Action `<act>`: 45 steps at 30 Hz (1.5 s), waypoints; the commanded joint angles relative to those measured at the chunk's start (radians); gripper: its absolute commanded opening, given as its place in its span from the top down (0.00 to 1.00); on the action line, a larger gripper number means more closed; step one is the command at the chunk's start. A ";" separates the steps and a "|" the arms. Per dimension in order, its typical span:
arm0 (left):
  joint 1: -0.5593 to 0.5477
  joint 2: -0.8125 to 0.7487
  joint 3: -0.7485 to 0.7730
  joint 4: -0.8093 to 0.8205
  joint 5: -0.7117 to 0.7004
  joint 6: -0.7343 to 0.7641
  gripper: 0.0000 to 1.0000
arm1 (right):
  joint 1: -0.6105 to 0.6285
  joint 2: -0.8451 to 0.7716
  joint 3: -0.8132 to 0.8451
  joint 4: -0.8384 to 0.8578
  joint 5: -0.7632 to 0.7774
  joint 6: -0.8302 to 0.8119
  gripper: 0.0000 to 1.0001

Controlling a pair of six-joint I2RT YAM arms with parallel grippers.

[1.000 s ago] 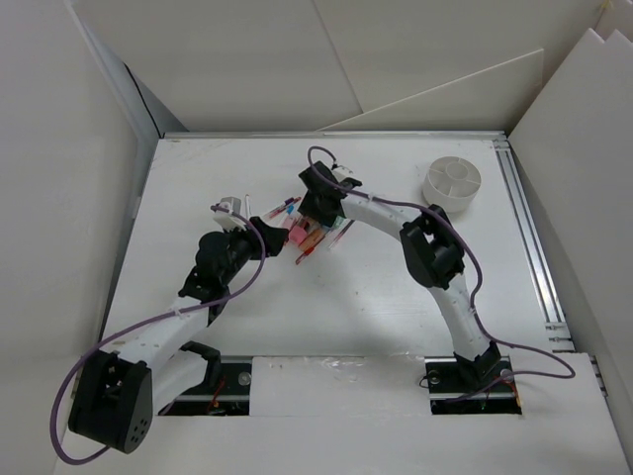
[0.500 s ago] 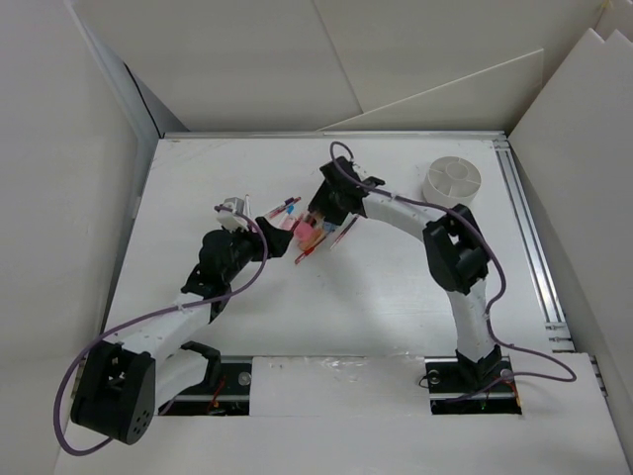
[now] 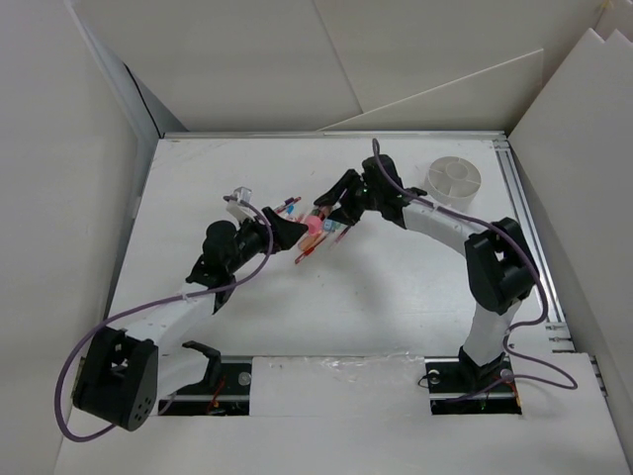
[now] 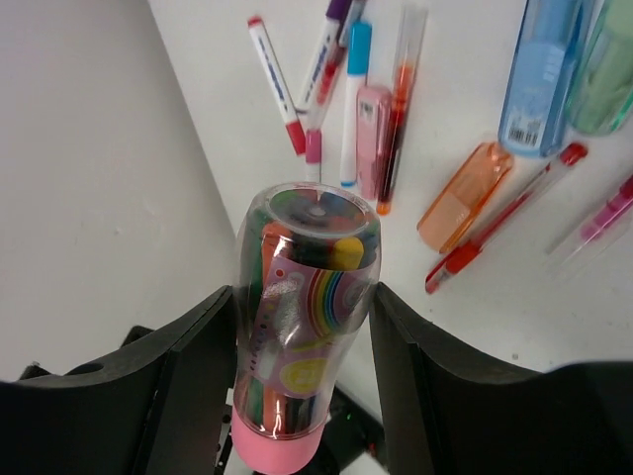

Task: Sort the stationery into containers
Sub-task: Pick up the stationery from the center of the board.

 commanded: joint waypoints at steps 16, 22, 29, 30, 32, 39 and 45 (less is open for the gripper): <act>-0.036 0.096 0.078 0.086 0.113 -0.030 0.38 | -0.002 -0.033 -0.091 0.285 -0.292 0.149 0.67; -0.056 0.106 0.087 0.086 0.125 -0.030 0.39 | -0.002 -0.015 -0.100 0.314 -0.314 0.168 0.67; -0.065 0.129 0.087 0.077 0.134 -0.020 0.50 | 0.008 -0.015 -0.109 0.324 -0.323 0.168 0.69; -0.065 0.129 0.087 0.077 0.134 -0.020 0.56 | 0.008 -0.015 -0.109 0.324 -0.323 0.168 0.69; -0.065 0.129 0.096 0.077 0.134 -0.020 0.73 | 0.017 -0.005 -0.119 0.324 -0.323 0.168 0.69; -0.065 0.098 0.096 0.024 0.134 -0.001 0.91 | 0.017 -0.005 -0.149 0.324 -0.323 0.158 0.67; -0.065 0.051 0.127 -0.116 0.095 0.061 0.98 | 0.026 -0.083 -0.191 0.269 -0.268 0.094 0.32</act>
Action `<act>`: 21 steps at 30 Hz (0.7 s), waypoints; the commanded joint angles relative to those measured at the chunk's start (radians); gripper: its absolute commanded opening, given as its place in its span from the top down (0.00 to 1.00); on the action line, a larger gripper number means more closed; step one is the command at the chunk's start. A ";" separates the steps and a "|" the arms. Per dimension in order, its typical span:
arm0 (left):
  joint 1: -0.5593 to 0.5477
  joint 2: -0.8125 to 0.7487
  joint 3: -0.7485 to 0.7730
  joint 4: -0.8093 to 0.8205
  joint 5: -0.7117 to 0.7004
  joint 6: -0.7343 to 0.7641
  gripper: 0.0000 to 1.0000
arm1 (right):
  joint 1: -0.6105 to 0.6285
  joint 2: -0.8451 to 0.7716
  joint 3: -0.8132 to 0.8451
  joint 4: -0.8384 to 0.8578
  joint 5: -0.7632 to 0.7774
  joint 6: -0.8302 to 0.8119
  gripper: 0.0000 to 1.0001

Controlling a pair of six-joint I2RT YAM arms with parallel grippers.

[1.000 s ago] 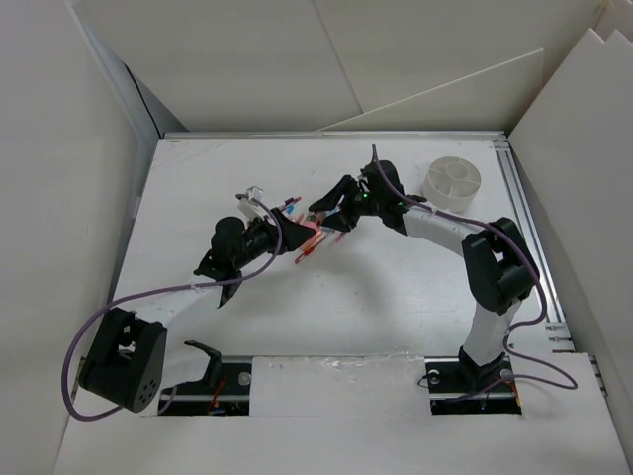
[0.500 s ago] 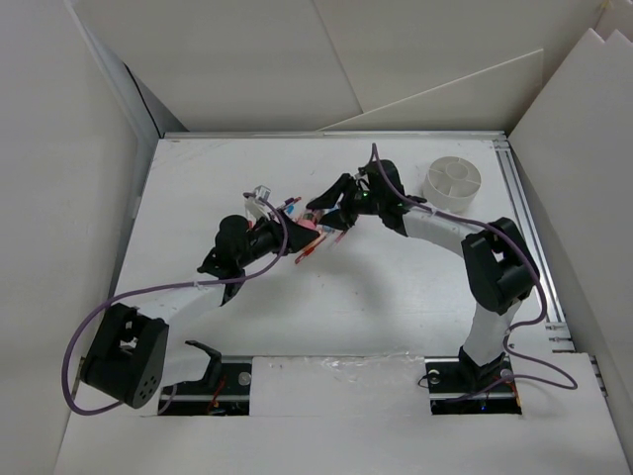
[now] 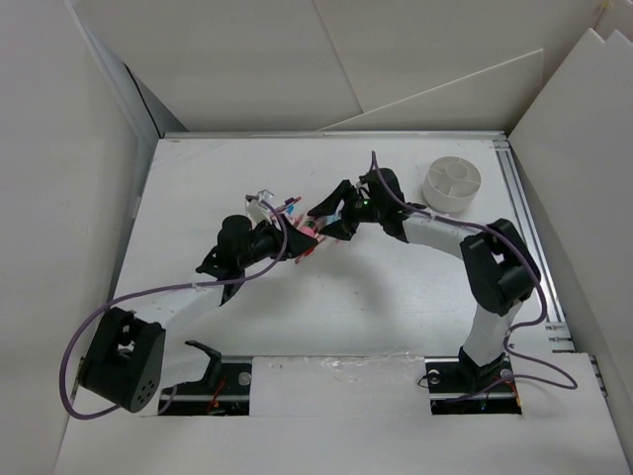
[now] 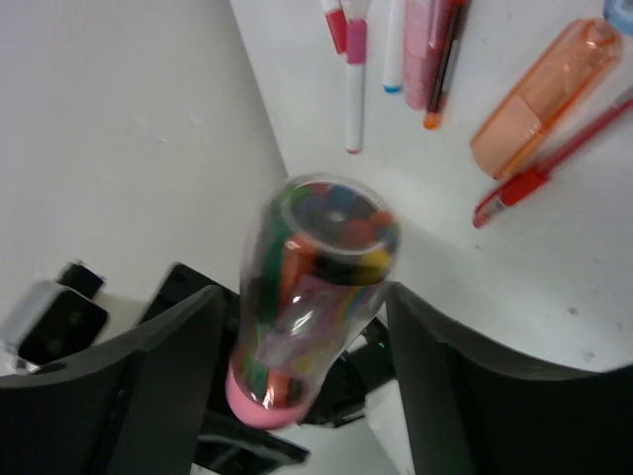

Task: Sort the stationery into containers
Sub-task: Pick up the stationery from the center of the board, then place the stationery at the center of the board.

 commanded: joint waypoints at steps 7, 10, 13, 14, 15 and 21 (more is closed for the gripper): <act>0.004 -0.112 0.130 -0.301 -0.084 0.119 1.00 | 0.033 -0.197 -0.036 -0.207 0.133 -0.205 0.07; 0.004 -0.122 0.194 -0.453 -0.075 0.149 1.00 | 0.056 -0.246 -0.068 -0.281 0.210 -0.275 0.06; 0.004 -0.122 0.265 -0.620 -0.090 0.199 1.00 | 0.082 -0.320 -0.108 -0.320 0.297 -0.327 0.08; 0.004 -0.122 0.282 -0.660 -0.104 0.216 1.00 | 0.095 -0.355 -0.129 -0.341 0.324 -0.337 0.08; 0.004 -0.122 0.302 -0.703 -0.124 0.231 1.00 | 0.095 -0.372 -0.142 -0.341 0.344 -0.346 0.08; 0.004 -0.054 0.438 -0.933 -0.207 0.343 1.00 | 0.113 -0.430 -0.198 -0.332 0.390 -0.355 0.09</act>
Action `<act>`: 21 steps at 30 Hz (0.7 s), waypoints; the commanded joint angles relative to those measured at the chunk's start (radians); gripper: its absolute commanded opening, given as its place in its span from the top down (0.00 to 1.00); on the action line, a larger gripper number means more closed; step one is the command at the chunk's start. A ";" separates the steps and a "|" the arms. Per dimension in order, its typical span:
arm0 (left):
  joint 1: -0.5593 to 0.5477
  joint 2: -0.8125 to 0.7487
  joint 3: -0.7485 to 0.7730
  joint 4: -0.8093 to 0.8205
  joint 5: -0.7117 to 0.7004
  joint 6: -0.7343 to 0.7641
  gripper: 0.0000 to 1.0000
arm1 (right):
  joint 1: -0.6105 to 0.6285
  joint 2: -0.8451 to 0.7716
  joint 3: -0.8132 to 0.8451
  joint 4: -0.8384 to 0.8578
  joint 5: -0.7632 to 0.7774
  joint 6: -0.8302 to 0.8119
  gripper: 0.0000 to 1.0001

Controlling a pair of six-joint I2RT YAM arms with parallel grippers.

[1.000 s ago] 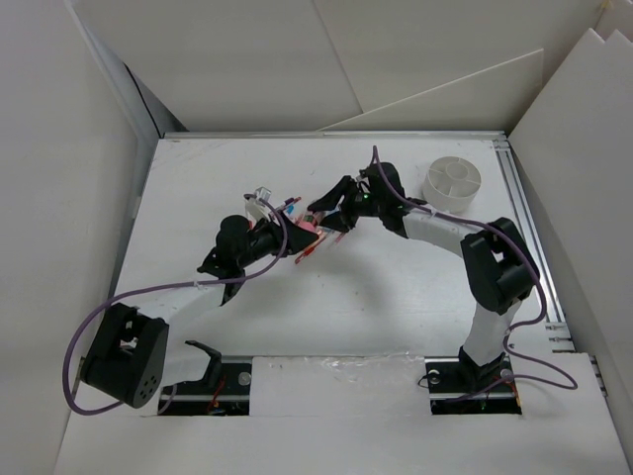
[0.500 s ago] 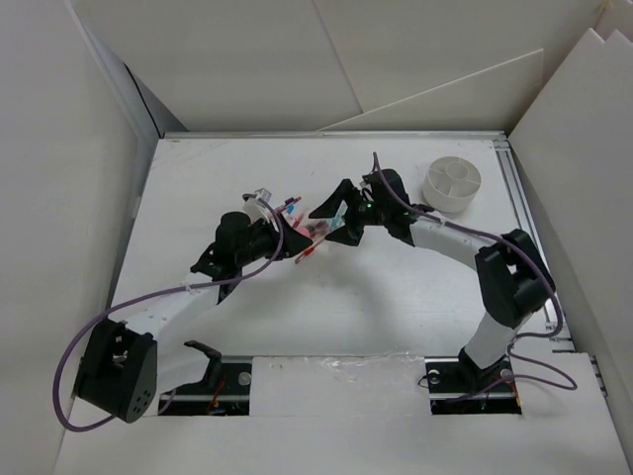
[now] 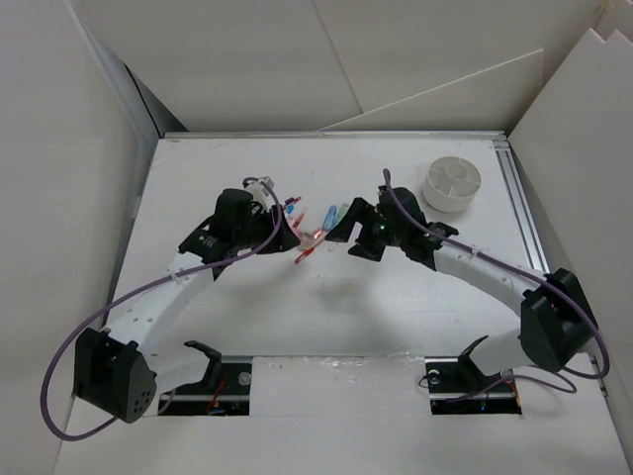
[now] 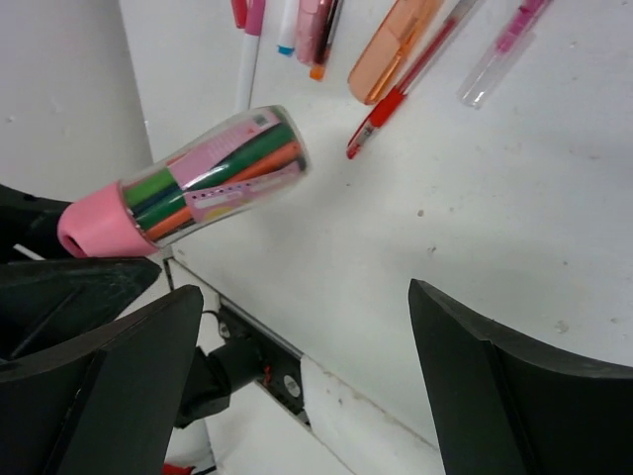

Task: Sort the stationery into containers
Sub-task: Place the stationery at the center of the board.

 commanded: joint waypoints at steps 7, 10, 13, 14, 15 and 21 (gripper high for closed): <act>-0.083 0.101 0.123 -0.277 -0.158 0.130 1.00 | 0.016 -0.064 -0.046 -0.005 0.115 -0.047 0.09; -0.201 0.164 0.153 -0.320 -0.264 0.090 1.00 | 0.016 -0.064 -0.046 -0.005 0.115 -0.057 0.09; -0.217 0.186 0.140 -0.302 -0.241 0.070 1.00 | 0.016 -0.073 -0.046 -0.005 0.124 -0.066 0.09; -0.217 0.186 0.125 -0.290 -0.229 0.056 1.00 | 0.016 -0.073 -0.046 -0.005 0.124 -0.066 0.09; -0.217 0.186 0.115 -0.279 -0.229 0.056 1.00 | 0.016 -0.082 -0.046 -0.005 0.124 -0.066 0.09; -0.217 0.196 0.085 -0.256 -0.217 0.047 1.00 | 0.016 -0.082 -0.065 -0.005 0.148 -0.084 0.09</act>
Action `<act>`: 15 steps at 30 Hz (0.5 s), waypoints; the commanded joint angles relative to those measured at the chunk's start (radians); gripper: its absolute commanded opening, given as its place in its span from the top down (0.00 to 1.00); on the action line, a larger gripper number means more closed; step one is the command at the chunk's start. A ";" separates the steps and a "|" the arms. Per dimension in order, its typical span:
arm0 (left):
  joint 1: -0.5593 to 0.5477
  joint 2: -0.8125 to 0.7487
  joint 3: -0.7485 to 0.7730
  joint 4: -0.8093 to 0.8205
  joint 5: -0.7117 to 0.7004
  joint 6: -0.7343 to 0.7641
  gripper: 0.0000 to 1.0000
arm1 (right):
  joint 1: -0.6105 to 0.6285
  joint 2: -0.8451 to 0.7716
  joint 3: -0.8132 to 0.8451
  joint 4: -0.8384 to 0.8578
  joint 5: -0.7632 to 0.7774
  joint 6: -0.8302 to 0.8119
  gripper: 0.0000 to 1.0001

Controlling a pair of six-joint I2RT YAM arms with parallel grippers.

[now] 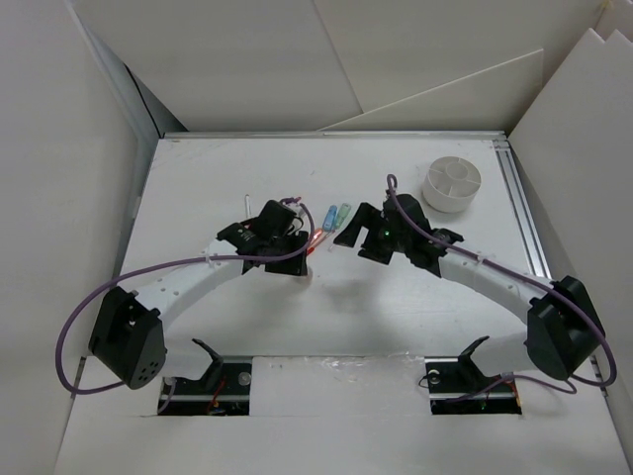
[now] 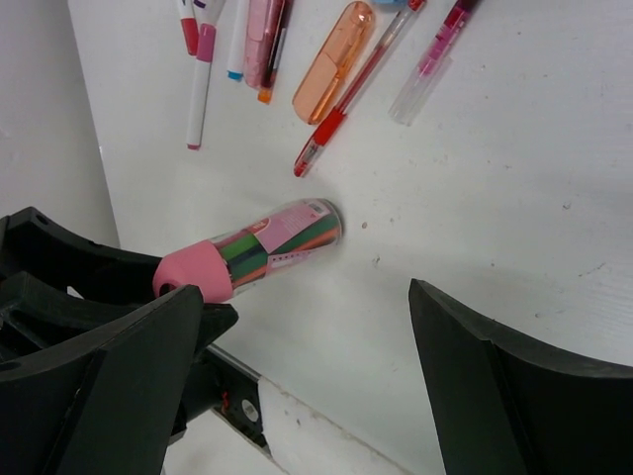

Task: Sort the stationery into containers
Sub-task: Place the stationery at the center of the board.

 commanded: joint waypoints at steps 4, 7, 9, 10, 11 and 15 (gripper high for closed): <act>0.003 0.009 -0.015 0.019 -0.008 -0.012 0.86 | 0.012 -0.004 -0.002 0.022 0.032 -0.022 0.07; 0.003 0.009 -0.015 0.042 -0.008 -0.012 0.71 | 0.012 0.005 -0.002 0.022 0.042 -0.031 0.06; 0.003 -0.001 -0.015 0.053 -0.008 -0.012 0.66 | 0.012 0.006 -0.002 0.022 0.042 -0.031 0.06; 0.003 -0.002 -0.015 0.053 -0.008 -0.012 0.65 | 0.012 0.006 -0.002 0.022 0.051 -0.031 0.05; 0.003 -0.002 -0.015 0.053 -0.008 -0.012 0.62 | 0.012 0.006 -0.002 0.022 0.051 -0.031 0.05; 0.003 -0.002 -0.015 0.074 0.003 -0.012 0.54 | 0.012 0.006 -0.002 0.022 0.051 -0.040 0.05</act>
